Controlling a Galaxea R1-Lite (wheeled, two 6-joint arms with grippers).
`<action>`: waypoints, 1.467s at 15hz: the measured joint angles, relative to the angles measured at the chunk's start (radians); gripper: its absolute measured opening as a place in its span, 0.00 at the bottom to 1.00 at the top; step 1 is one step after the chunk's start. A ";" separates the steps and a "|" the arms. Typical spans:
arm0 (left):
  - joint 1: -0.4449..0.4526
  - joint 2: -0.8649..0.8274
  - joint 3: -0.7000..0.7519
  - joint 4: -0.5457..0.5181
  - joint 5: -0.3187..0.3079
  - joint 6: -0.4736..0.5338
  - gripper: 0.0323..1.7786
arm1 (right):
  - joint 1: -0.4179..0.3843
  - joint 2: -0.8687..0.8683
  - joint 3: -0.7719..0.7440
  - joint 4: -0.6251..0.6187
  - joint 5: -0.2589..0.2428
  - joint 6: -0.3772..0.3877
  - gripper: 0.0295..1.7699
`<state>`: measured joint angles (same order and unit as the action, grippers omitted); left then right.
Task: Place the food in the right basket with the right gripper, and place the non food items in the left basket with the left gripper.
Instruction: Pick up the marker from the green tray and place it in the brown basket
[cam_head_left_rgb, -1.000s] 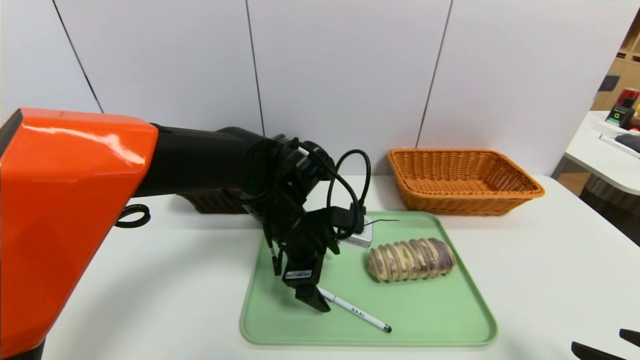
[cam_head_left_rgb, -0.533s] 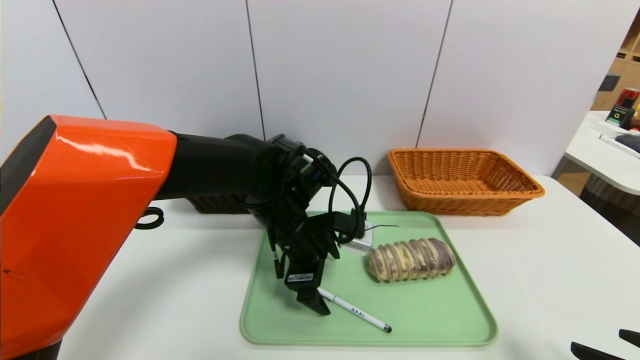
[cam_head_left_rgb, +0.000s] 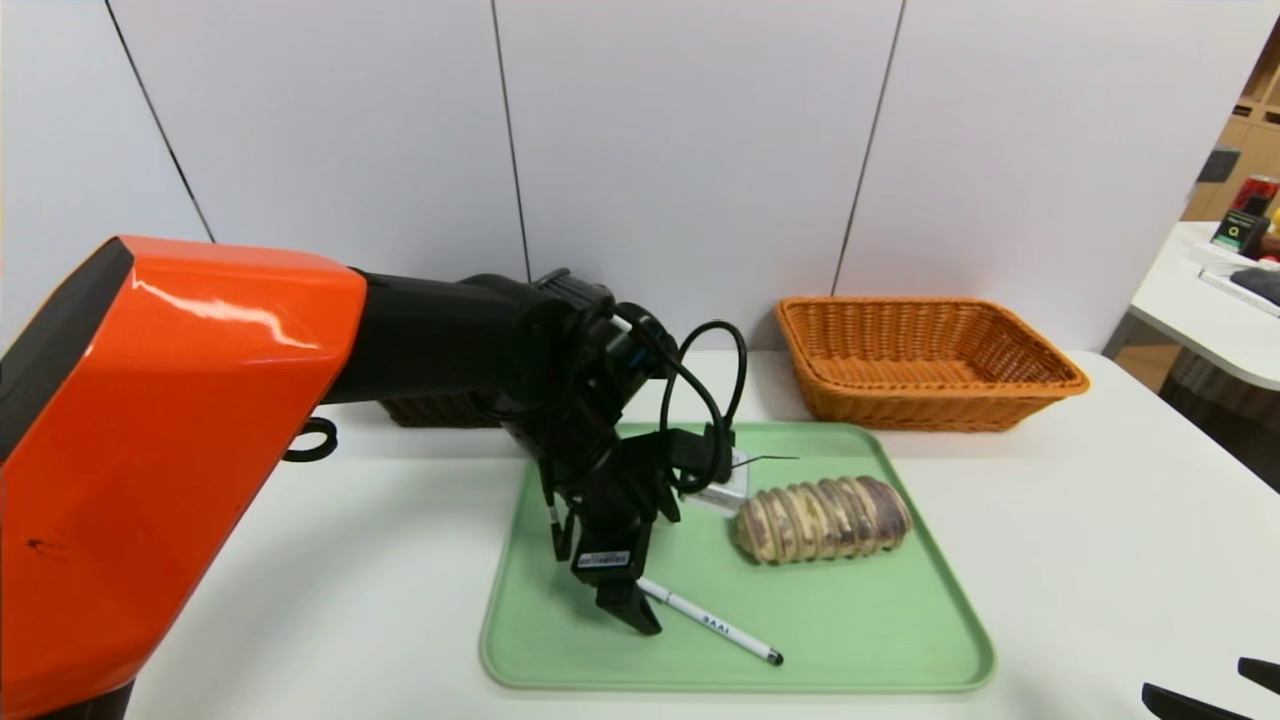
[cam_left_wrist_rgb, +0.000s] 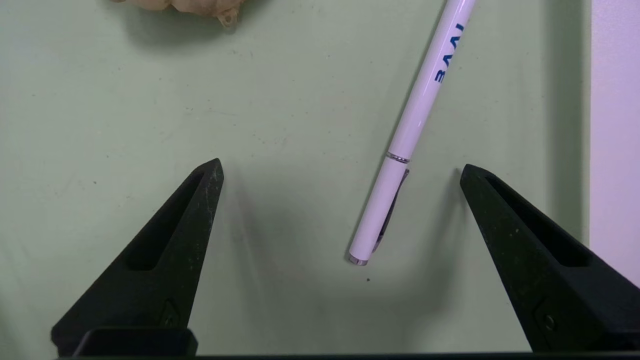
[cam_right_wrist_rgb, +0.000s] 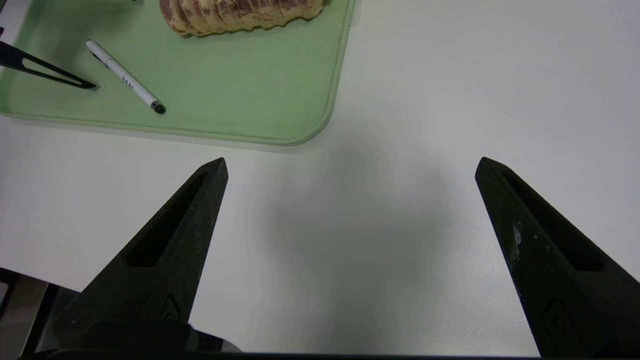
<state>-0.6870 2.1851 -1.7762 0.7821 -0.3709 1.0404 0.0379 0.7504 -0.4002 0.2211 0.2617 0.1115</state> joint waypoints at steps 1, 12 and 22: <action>0.000 0.001 0.000 0.000 0.001 0.000 0.95 | 0.000 0.000 0.000 0.000 0.000 0.000 0.97; -0.048 0.031 -0.080 0.004 -0.003 -0.035 0.95 | 0.000 -0.003 0.002 0.000 -0.001 0.002 0.97; -0.060 0.050 -0.129 0.102 -0.006 -0.039 0.95 | 0.000 -0.004 0.001 0.000 0.000 0.001 0.97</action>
<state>-0.7470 2.2355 -1.9049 0.8840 -0.3770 1.0019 0.0379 0.7460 -0.3987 0.2213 0.2621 0.1130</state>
